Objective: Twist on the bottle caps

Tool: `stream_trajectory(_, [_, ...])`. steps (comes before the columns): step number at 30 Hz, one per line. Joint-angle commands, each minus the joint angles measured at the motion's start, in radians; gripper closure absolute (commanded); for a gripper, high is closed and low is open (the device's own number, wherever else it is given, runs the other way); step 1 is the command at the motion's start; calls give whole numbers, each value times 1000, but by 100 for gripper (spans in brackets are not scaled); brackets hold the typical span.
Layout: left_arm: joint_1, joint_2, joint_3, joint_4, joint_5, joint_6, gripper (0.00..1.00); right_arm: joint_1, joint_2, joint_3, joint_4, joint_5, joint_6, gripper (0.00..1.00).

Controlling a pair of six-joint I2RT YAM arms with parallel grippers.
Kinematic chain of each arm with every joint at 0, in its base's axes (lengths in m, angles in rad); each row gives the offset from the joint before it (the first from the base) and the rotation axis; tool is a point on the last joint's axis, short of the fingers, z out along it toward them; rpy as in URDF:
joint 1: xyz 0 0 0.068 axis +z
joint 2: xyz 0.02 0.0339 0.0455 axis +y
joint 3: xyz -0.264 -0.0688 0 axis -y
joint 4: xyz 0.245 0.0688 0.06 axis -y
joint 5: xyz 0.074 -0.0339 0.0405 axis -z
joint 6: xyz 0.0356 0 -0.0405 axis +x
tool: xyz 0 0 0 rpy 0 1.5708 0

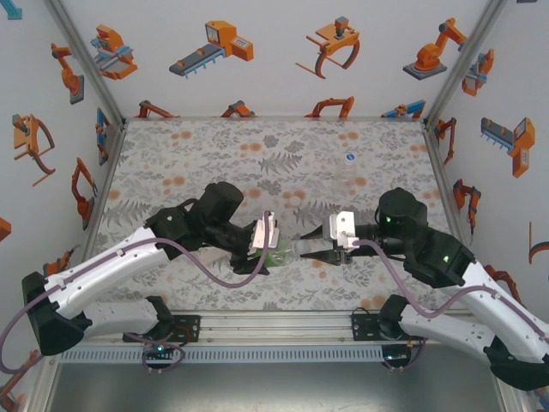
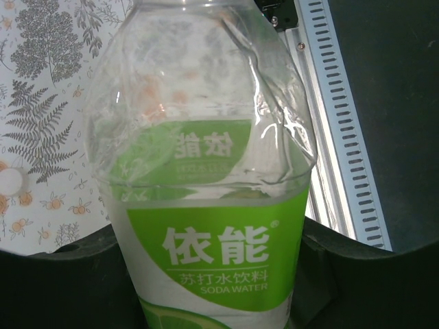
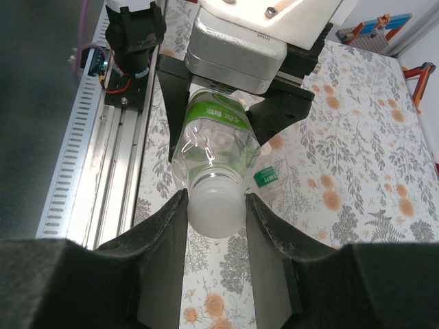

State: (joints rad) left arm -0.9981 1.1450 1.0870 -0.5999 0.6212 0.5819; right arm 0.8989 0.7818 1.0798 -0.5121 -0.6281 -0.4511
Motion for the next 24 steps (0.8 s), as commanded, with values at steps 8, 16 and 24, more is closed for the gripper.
stream_trajectory(8, [-23, -2, 37, -12, 64, 44, 100, 1, -18, -7, -41, -61, -89, 85])
stream_trajectory(16, [-27, 0, 39, -18, 99, 43, 100, 2, -24, -1, -75, -37, -118, 85])
stream_trajectory(24, [-38, 13, 46, -19, 93, 38, 100, 1, -9, 0, -38, -82, -118, 85])
